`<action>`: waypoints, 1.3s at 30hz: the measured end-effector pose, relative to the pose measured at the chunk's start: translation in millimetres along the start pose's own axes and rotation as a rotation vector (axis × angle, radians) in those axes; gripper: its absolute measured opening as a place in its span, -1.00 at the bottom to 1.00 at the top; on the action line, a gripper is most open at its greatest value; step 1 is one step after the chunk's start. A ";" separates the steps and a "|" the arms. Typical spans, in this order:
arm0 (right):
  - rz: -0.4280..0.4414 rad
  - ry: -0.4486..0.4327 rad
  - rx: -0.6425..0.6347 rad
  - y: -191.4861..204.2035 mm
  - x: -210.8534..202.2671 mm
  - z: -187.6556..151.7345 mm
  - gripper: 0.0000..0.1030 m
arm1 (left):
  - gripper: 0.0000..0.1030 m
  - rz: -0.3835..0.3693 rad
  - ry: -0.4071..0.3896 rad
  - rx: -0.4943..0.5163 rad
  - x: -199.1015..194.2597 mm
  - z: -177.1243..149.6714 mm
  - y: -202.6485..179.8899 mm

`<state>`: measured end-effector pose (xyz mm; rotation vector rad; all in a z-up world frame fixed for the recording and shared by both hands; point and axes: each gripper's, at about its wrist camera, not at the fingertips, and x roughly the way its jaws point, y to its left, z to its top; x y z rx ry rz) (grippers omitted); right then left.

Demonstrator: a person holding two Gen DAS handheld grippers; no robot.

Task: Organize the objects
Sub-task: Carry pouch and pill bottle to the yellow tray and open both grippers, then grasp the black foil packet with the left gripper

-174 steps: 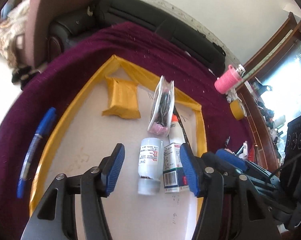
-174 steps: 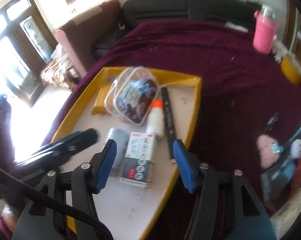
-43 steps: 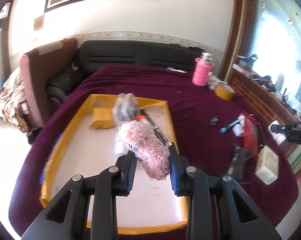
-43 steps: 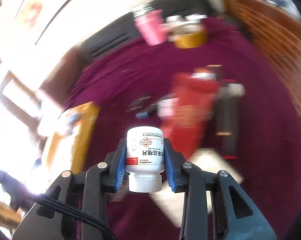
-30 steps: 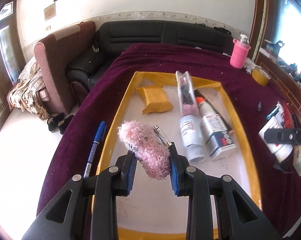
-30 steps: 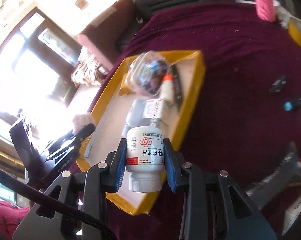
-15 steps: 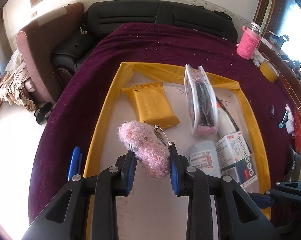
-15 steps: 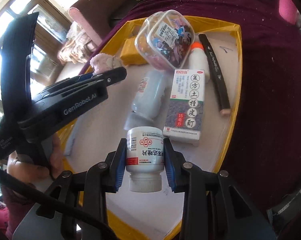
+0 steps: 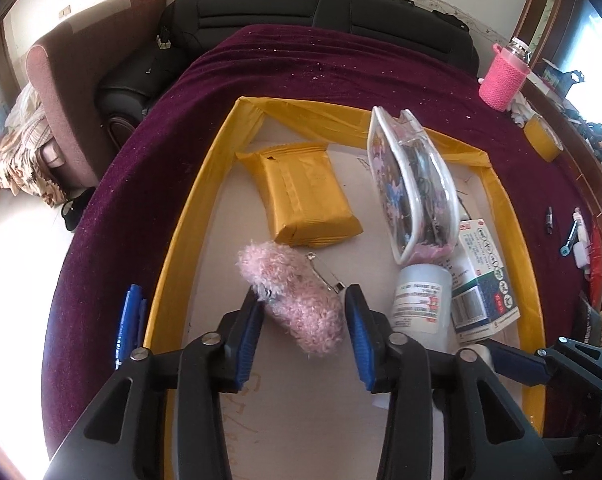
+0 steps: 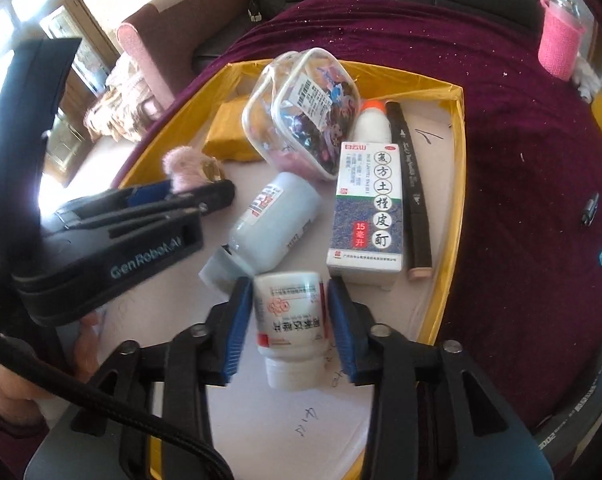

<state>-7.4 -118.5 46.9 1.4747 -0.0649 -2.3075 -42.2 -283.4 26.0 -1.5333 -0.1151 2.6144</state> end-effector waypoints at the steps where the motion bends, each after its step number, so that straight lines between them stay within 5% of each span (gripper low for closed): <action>1: 0.012 -0.007 0.006 0.1 -1.0 0.9 -0.05 | -0.15 -0.011 0.001 0.000 0.4 0.7 -0.6; 9: -0.007 -0.127 -0.015 2.3 -40.7 -3.1 -0.02 | 0.00 -0.130 -0.017 -0.137 -25.1 0.6 9.9; 14: -0.145 -0.247 -0.079 -3.4 -83.1 -21.1 0.12 | 0.15 -0.151 -0.113 -0.191 -73.2 -12.1 4.8; 20: -0.284 -0.325 -0.078 -29.6 -113.4 -35.6 0.19 | 0.19 -0.206 -0.176 -0.140 -105.2 -27.3 -37.7; 31: -0.479 -0.373 0.066 -132.4 -156.6 -78.2 0.19 | 0.18 -0.268 -0.103 -0.018 -93.5 -47.0 -140.1; 39: -0.534 -0.381 0.135 -190.4 -175.3 -103.1 0.23 | 0.18 -0.267 -0.032 0.029 -68.3 -56.9 -195.8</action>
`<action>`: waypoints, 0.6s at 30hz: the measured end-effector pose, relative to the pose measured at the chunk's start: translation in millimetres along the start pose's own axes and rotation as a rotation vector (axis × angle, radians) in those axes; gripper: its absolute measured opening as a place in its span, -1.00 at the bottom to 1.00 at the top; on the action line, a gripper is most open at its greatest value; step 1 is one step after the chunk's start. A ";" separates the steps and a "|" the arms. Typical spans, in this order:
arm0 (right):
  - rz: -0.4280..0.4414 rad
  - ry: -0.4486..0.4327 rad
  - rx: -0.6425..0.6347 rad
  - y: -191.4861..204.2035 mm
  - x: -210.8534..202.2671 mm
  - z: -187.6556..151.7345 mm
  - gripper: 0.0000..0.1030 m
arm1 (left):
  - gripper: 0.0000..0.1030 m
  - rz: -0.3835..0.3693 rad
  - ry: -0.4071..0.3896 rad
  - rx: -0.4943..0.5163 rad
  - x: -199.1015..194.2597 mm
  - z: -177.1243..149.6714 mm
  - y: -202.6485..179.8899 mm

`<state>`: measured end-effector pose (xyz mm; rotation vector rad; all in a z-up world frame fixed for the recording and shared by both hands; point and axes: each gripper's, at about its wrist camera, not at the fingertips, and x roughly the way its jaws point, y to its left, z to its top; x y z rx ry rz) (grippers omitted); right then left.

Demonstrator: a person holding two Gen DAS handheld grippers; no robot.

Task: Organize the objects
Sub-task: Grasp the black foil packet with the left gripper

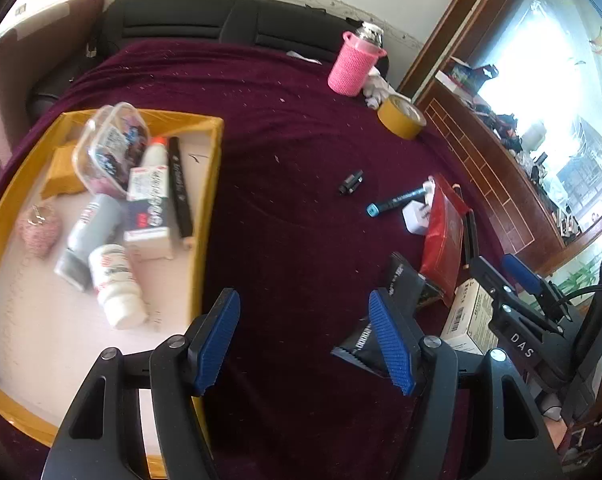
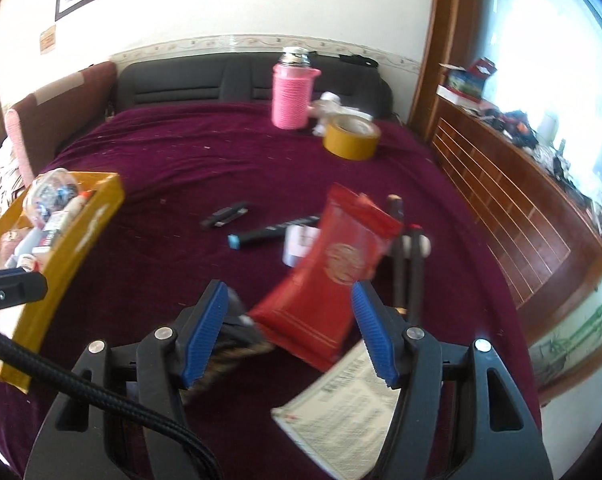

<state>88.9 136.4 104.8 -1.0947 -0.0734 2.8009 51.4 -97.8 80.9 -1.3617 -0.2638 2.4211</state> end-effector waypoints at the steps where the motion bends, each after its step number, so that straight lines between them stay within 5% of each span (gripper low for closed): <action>1: -0.004 0.002 0.006 -7.0 1.5 -1.5 0.23 | 0.18 -0.001 0.007 0.004 3.6 -1.0 -4.0; 11: -0.024 0.027 0.109 -74.1 13.6 -9.3 0.23 | 0.18 -0.012 0.105 0.094 46.5 -15.8 -53.4; 18: -0.033 0.063 0.243 -129.4 23.9 -15.4 0.23 | 0.18 0.018 0.121 0.253 72.7 -27.9 -84.0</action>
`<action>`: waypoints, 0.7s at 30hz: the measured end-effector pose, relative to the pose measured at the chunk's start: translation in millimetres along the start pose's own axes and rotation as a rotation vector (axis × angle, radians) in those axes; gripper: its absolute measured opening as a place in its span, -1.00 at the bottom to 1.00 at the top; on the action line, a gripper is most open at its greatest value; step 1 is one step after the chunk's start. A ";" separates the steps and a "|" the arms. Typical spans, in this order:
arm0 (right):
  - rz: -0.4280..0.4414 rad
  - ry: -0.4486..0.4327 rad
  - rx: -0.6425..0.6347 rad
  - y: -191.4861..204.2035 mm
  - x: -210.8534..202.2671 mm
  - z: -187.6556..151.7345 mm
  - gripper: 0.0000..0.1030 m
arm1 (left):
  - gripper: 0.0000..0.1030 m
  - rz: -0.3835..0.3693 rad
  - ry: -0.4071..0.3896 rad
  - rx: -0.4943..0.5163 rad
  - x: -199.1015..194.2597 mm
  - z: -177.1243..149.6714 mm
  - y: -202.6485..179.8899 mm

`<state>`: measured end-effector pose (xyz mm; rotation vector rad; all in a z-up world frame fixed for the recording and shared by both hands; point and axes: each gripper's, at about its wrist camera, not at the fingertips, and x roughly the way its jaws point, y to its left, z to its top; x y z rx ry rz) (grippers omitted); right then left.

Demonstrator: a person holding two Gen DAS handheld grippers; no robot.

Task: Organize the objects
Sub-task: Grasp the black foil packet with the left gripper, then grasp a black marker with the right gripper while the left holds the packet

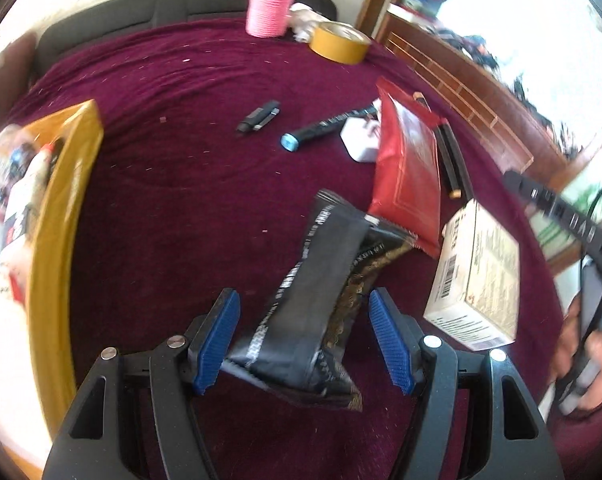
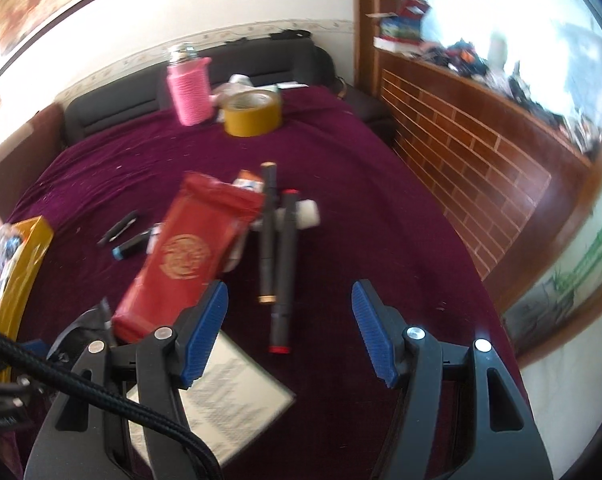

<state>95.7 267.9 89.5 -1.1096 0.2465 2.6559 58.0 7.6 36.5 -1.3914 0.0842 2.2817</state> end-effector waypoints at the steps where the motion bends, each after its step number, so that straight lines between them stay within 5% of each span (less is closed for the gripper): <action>1: -0.003 0.006 0.010 -4.8 2.1 0.1 0.23 | 0.18 0.011 0.003 0.020 5.3 0.0 -3.5; 13: 0.070 0.098 0.118 -43.2 26.5 12.9 0.23 | 0.22 0.103 -0.043 0.159 34.5 6.4 -35.2; 16: 0.108 0.125 0.147 -51.9 32.0 19.1 0.23 | -0.21 0.070 -0.073 0.179 31.1 3.3 -38.8; 21: 0.148 0.181 0.177 -60.8 51.2 28.1 0.23 | -0.26 0.001 -0.091 0.128 20.6 2.9 -31.3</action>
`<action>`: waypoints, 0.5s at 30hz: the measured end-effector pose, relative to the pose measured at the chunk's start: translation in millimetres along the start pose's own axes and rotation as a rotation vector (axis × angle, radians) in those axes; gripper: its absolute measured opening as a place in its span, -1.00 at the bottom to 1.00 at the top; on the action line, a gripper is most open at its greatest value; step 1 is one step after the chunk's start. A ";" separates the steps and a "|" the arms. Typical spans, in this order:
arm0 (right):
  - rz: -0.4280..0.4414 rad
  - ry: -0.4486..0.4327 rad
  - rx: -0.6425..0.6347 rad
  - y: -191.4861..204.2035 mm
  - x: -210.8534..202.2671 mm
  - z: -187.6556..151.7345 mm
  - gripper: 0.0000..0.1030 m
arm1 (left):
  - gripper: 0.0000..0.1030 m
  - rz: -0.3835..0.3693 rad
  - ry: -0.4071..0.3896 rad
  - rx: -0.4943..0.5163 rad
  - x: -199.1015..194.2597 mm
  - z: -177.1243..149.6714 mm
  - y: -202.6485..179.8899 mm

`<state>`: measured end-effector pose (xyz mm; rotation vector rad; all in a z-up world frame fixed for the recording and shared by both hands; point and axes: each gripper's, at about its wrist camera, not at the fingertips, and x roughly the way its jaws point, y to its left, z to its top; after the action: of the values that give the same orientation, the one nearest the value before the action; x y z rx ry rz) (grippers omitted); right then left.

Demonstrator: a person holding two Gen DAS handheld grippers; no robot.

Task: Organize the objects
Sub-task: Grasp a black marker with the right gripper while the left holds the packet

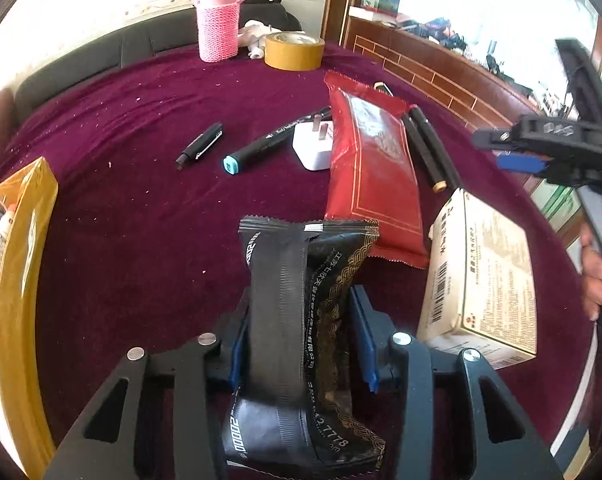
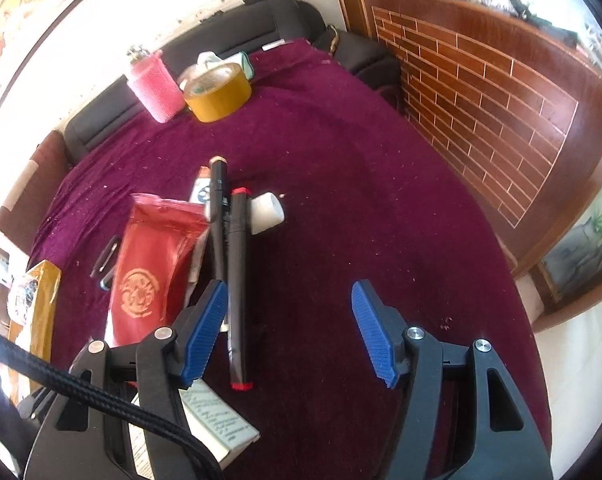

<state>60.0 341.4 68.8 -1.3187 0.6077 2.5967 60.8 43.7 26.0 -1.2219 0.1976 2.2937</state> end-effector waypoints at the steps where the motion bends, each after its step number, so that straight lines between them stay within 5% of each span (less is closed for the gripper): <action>1: -0.002 0.009 -0.005 1.0 3.8 1.3 0.23 | -0.26 -0.010 -0.008 -0.010 -3.5 -0.5 1.5; 9: 0.046 0.047 -0.069 19.5 20.6 -5.5 -0.12 | -0.26 -0.064 -0.079 -0.046 -36.0 0.2 7.2; 11: 0.048 0.069 -0.087 24.8 26.0 -7.2 -0.41 | -0.26 -0.062 -0.089 -0.048 -40.6 -1.2 8.3; 15: 0.019 0.093 -0.086 27.7 35.4 -7.2 -0.67 | -0.26 -0.067 -0.093 -0.072 -45.2 -4.3 13.4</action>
<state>35.2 312.1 44.4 -1.4742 0.5307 2.6157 77.5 13.5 58.4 -1.1361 0.0404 2.3113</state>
